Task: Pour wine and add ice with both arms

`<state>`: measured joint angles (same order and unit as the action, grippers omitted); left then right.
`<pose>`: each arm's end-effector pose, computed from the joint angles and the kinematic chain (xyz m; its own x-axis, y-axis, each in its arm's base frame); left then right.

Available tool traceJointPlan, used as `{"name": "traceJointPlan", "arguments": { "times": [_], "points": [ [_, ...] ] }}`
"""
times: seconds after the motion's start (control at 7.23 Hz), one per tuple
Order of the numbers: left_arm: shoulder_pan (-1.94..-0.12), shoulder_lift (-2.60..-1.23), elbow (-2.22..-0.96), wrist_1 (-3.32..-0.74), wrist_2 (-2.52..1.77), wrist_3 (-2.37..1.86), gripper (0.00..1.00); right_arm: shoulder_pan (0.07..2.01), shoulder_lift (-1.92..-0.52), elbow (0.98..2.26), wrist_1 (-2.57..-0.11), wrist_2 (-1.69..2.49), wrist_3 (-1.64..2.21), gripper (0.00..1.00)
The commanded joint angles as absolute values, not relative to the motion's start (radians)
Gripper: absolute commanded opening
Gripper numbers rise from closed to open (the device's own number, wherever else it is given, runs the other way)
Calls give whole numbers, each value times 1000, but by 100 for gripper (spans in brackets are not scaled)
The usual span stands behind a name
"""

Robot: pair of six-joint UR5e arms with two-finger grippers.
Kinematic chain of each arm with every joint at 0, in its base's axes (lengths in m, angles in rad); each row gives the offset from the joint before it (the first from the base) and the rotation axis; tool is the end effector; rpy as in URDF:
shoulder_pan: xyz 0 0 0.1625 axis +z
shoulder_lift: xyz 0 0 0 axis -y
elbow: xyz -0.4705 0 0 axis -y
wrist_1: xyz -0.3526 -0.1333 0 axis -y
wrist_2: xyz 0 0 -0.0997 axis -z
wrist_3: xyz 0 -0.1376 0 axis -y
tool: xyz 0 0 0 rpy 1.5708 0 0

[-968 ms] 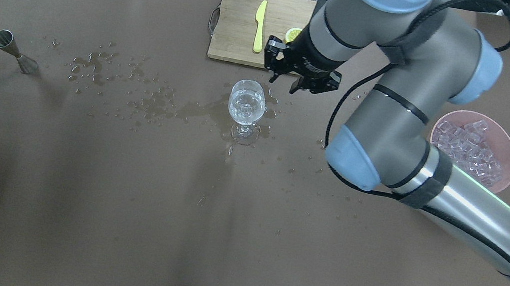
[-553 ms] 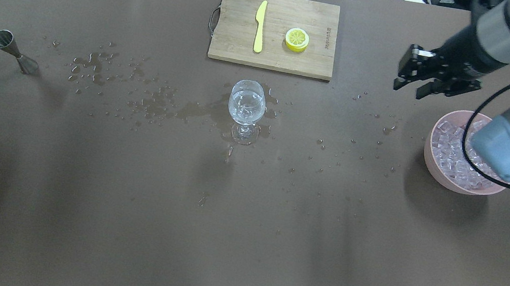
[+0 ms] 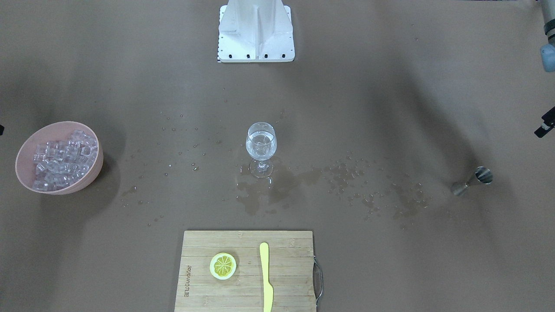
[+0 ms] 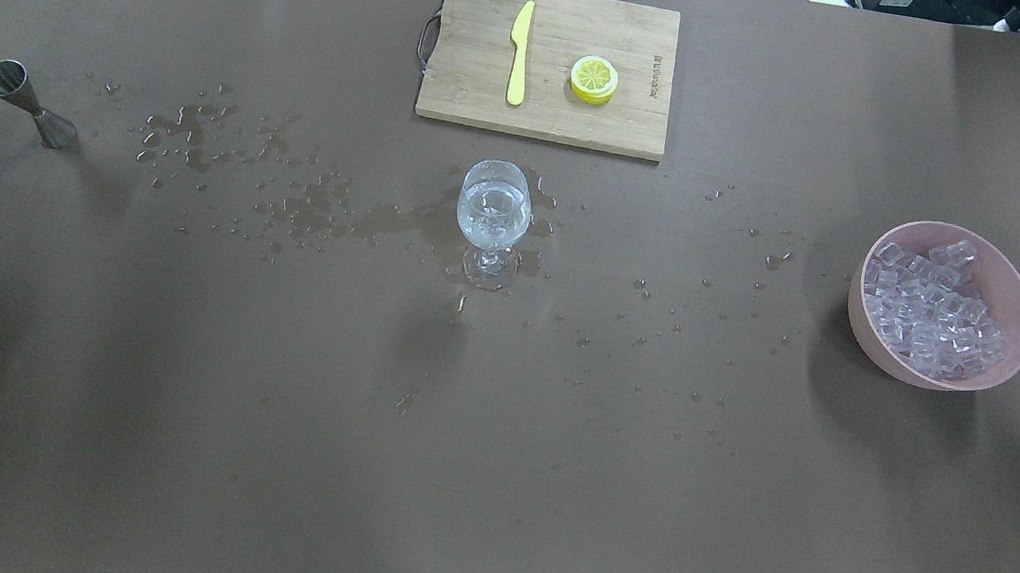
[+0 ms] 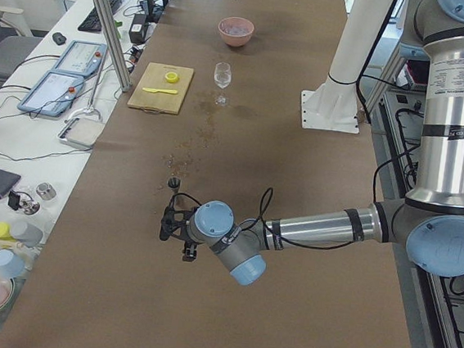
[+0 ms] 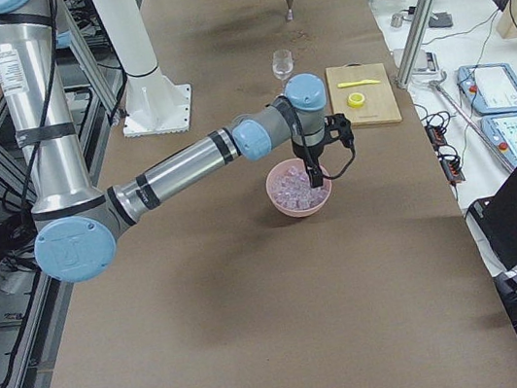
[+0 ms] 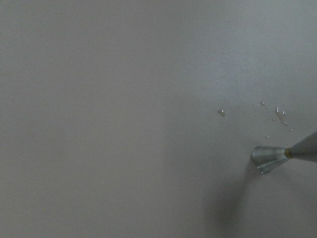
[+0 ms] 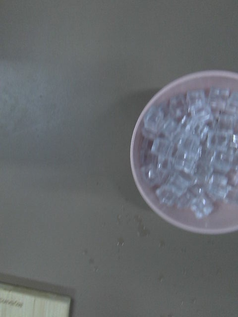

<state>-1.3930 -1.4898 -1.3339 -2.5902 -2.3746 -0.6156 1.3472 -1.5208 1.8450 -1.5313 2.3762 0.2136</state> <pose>0.0432 -0.4339 0.7503 0.5686 0.0395 -0.8217 0.2367 0.9488 0.2093 -0.0743 -0.4803 0.5737 0.6486 -0.2014 0.7340 0.0714 0.9762 0.2048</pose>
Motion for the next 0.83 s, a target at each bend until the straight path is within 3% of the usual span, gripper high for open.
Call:
{"name": "traceJointPlan", "arguments": {
  "times": [0.0,0.41,0.69],
  "points": [
    [-1390,-1497,-1335,-2412,-2300,-331,98,1454,-1534,1700,-1528,2372,-82,100],
    [-1454,-1541,-1367,-2163,-2387,-301,98,1477,-1529,1660,-1526,2349,-132,100],
    [-1462,-1548,-1548,-1861,-2390,-298,98,1483,-1522,1667,-1528,2352,-132,100]
  ]
}}
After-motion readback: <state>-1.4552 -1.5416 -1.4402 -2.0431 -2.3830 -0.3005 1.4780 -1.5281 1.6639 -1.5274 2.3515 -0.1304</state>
